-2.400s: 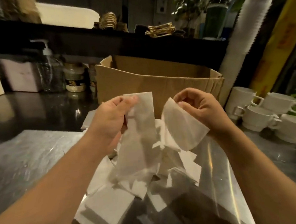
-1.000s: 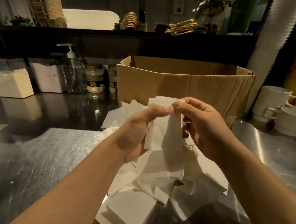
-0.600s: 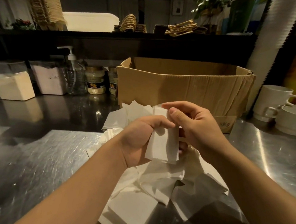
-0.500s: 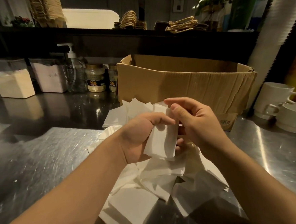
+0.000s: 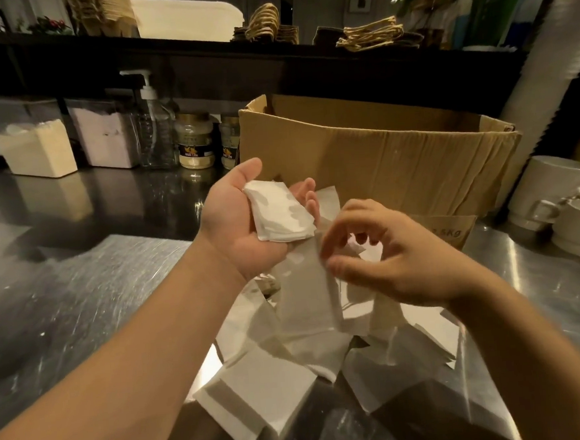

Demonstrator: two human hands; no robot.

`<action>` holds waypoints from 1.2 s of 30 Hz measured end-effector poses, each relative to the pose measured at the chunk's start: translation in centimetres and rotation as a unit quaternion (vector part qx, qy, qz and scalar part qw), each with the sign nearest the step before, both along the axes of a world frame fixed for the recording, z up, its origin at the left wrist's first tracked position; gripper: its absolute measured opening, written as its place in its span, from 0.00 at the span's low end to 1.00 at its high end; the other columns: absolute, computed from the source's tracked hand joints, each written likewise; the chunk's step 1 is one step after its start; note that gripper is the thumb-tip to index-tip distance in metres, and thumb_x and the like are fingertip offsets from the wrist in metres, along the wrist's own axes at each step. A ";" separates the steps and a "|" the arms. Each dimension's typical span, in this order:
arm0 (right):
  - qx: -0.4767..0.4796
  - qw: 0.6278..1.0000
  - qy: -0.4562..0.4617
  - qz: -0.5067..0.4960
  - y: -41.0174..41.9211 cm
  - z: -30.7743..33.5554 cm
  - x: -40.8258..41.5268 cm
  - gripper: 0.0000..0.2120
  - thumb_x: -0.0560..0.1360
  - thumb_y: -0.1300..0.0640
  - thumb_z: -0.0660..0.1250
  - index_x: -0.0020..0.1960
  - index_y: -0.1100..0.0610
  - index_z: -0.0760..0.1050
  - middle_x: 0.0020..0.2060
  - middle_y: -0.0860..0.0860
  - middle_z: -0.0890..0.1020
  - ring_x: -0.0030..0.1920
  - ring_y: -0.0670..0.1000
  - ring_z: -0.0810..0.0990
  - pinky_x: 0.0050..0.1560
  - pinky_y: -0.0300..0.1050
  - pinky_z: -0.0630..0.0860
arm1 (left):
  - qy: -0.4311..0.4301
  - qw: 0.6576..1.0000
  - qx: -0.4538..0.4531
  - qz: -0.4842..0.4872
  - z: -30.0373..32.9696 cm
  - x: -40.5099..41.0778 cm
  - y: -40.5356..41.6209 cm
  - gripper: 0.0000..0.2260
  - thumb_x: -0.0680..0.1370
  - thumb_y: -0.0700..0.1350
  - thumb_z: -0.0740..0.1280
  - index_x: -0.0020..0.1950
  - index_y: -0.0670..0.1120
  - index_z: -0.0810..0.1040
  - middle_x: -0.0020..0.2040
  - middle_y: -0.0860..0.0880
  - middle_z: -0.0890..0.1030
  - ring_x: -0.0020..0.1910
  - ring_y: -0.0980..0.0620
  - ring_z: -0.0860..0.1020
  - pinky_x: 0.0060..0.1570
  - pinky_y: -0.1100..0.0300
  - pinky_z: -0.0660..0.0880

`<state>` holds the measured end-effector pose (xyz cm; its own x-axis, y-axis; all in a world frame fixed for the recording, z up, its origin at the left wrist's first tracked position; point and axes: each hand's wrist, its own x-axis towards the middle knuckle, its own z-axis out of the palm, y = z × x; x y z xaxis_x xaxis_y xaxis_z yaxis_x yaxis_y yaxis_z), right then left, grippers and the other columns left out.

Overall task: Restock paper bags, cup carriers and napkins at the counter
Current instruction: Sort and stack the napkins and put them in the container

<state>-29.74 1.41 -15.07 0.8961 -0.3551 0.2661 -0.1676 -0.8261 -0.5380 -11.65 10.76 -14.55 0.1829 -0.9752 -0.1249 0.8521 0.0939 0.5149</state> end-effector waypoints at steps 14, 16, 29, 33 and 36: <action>-0.100 0.956 0.276 0.028 1.9 1.5 -0.8 0.28 0.71 0.44 0.77 0.62 0.22 0.69 0.57 0.32 0.56 0.60 0.40 0.55 0.65 0.43 0.63 | -0.006 0.999 0.022 0.023 -0.4 0.0 -0.3 0.28 0.76 0.56 0.67 0.69 0.39 0.72 0.57 0.40 0.79 0.45 0.44 0.79 0.46 0.55 0.78; -0.099 0.966 0.238 0.014 1.8 1.1 -0.4 0.19 0.70 0.40 0.76 0.57 0.24 0.74 0.57 0.33 0.59 0.58 0.41 0.56 0.61 0.44 0.63 | -0.013 1.000 0.019 0.018 -0.4 0.0 -0.3 0.28 0.76 0.56 0.67 0.69 0.40 0.72 0.57 0.41 0.79 0.45 0.44 0.79 0.45 0.55 0.78; 0.346 0.922 -0.171 0.032 0.1 1.4 -1.4 0.07 0.73 0.53 0.69 0.44 0.52 0.86 0.44 0.52 0.85 0.45 0.51 0.84 0.45 0.43 0.82 | -0.035 0.999 -0.002 0.017 -0.2 -0.2 -0.3 0.27 0.74 0.54 0.67 0.68 0.40 0.72 0.57 0.41 0.79 0.49 0.45 0.79 0.54 0.52 0.77; 0.381 0.912 -0.133 -0.073 -1.4 0.8 -1.1 0.08 0.75 0.53 0.70 0.49 0.55 0.85 0.46 0.55 0.86 0.47 0.56 0.86 0.44 0.45 0.83 | -0.033 0.998 -0.012 0.048 -0.1 -0.2 -0.3 0.26 0.73 0.53 0.68 0.69 0.42 0.72 0.57 0.41 0.79 0.49 0.43 0.78 0.57 0.51 0.77; 0.244 0.939 -0.096 -0.223 -2.5 -0.9 0.1 0.08 0.76 0.51 0.73 0.53 0.52 0.81 0.46 0.51 0.85 0.49 0.55 0.84 0.51 0.50 0.84 | -0.021 0.999 -0.017 0.037 -0.3 0.0 -0.2 0.30 0.71 0.53 0.69 0.71 0.42 0.72 0.56 0.40 0.80 0.47 0.43 0.79 0.45 0.54 0.79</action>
